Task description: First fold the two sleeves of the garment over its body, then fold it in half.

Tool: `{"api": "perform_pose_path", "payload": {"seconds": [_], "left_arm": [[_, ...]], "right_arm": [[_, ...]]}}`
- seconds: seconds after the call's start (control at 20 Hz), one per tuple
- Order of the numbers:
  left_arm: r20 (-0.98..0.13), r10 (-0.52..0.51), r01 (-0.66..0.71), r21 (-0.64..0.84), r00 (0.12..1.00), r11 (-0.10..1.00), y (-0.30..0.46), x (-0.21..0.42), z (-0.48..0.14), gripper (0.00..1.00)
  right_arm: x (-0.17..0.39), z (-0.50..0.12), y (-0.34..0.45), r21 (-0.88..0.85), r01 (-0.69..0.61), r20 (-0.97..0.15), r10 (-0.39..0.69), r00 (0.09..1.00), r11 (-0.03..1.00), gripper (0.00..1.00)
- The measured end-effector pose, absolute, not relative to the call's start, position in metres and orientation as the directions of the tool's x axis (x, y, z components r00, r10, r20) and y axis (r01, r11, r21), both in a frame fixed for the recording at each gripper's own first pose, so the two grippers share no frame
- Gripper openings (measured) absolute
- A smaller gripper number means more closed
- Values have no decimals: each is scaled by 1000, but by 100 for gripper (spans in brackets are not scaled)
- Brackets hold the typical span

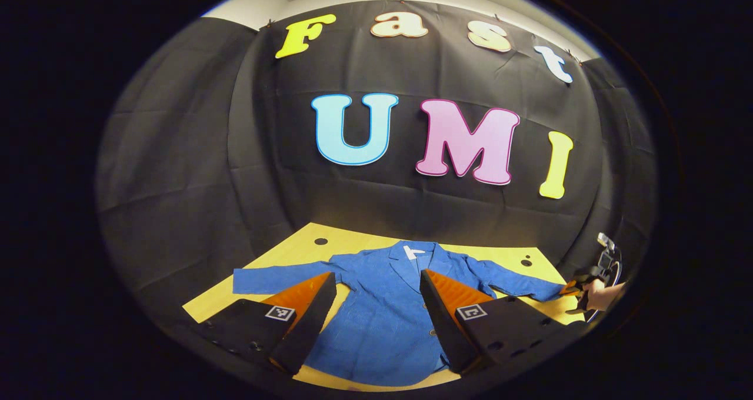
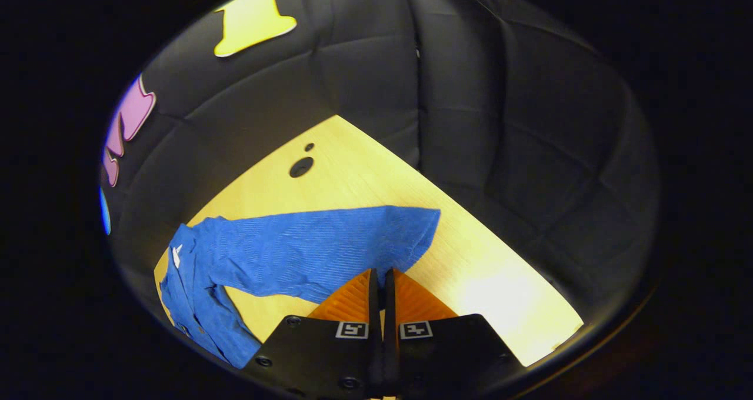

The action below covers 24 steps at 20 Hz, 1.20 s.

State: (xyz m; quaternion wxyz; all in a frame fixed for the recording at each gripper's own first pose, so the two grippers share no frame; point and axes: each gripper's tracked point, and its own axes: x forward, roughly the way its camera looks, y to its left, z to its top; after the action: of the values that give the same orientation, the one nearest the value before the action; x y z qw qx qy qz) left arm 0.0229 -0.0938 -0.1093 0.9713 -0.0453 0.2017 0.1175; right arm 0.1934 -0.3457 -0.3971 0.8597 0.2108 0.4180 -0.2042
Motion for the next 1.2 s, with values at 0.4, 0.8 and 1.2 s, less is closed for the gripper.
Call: {"api": "perform_pose_path", "payload": {"seconds": [0.4, 0.8, 1.2], "left_arm": [[-343, 246, -266, -13, 907, 964, -79, 4, -93, 82], [-341, 333, -344, 30, 879, 938, -34, -26, -91, 82], [-391, 457, -494, 9, 799, 870, 29, -60, -112, 82]], "right_arm": [[278, -306, -199, 271, 213, -680, 30, 733, 939, 4], [304, -283, 32, 376, -82, -635, 321, 702, 923, 4], [302, -302, 257, 431, -313, -617, 529, 583, 846, 5]]}}
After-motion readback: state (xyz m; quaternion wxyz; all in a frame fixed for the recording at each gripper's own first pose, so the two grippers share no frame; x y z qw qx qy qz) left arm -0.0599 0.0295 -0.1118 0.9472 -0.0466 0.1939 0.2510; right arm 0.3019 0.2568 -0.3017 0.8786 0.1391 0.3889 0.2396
